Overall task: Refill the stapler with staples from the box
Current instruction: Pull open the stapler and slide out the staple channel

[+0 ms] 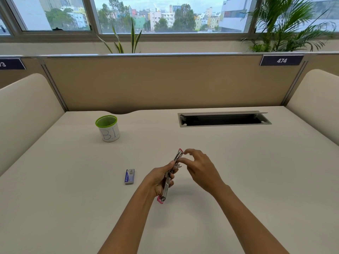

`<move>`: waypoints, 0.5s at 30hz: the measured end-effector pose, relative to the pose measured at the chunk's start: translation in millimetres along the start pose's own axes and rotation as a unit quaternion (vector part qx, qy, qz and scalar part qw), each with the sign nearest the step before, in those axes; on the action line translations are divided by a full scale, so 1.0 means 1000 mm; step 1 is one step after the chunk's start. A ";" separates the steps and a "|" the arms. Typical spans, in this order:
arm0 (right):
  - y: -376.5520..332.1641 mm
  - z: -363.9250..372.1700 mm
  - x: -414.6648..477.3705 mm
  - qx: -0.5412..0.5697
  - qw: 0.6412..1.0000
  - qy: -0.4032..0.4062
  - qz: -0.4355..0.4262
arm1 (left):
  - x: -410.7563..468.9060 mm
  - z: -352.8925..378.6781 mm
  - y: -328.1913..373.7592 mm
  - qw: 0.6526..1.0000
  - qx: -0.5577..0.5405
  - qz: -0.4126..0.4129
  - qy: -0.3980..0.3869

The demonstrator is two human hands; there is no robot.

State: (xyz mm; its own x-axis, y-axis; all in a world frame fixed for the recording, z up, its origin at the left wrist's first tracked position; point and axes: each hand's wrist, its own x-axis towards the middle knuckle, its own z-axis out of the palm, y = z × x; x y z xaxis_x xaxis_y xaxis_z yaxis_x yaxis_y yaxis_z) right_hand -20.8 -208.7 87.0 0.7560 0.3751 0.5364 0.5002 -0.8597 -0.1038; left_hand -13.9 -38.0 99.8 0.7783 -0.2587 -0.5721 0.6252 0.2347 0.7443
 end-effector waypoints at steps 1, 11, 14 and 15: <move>0.003 -0.001 0.000 -0.027 1.000 0.003 -0.015 | 0.000 0.000 0.000 1.000 0.008 0.000 0.004; 0.004 0.012 -0.009 -0.145 0.986 0.074 -0.039 | 0.002 0.004 0.002 0.993 0.079 0.037 0.077; -0.004 0.015 -0.013 -0.132 0.987 0.096 -0.006 | 0.001 0.005 0.004 0.993 0.070 0.035 0.091; -0.007 0.015 -0.015 -0.103 0.990 0.096 0.029 | 0.001 0.005 0.004 0.992 0.069 0.038 0.099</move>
State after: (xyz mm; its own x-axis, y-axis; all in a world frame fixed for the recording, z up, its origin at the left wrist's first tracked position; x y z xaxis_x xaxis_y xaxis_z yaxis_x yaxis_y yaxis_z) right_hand -29.0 -202.7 67.0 0.6777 0.2670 0.6851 0.3463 -0.9378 0.0229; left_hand -10.8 -41.8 104.3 0.8275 -0.0535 -0.5589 0.5611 0.1130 0.8200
